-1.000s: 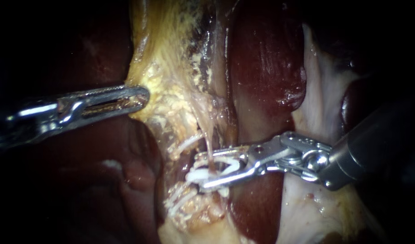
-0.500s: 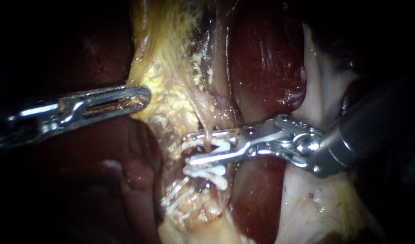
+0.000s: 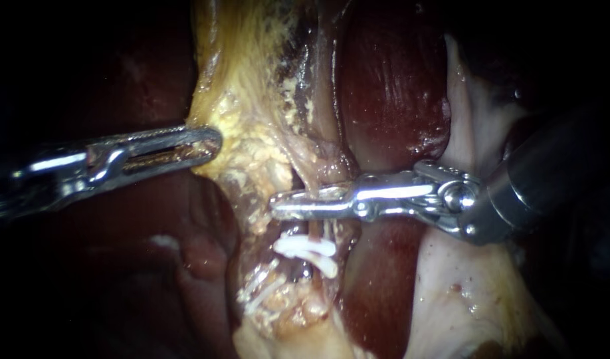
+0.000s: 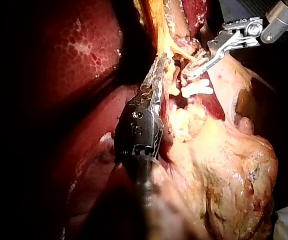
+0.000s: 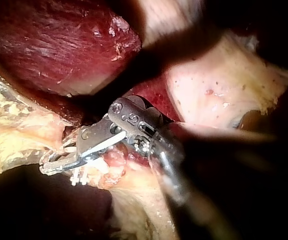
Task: Clipping third clip right tube
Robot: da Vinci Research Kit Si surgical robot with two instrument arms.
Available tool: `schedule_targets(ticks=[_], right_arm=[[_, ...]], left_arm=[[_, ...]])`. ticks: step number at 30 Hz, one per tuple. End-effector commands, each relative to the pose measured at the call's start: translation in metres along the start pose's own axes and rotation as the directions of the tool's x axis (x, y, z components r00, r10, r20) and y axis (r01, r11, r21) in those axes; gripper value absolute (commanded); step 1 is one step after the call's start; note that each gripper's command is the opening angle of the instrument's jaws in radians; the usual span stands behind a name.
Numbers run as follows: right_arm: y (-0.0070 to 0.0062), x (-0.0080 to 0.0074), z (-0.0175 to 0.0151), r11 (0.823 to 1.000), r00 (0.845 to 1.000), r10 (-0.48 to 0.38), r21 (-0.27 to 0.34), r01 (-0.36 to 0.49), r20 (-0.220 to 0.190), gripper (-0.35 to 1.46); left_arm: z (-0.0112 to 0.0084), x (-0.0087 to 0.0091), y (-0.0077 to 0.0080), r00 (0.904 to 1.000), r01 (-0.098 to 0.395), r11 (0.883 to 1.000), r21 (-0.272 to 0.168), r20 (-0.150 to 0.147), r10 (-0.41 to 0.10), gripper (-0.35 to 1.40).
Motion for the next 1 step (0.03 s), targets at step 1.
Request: schedule_targets(ticks=[1], right_arm=[[0.0000, 0.0000, 0.0000, 1.000, 1.000, 0.001, 0.000, -0.001, 0.000, -0.35]], left_arm=[[0.0000, 0.0000, 0.0000, 1.0000, 0.000, 1.000, 0.000, 0.000, 0.000, -0.35]])
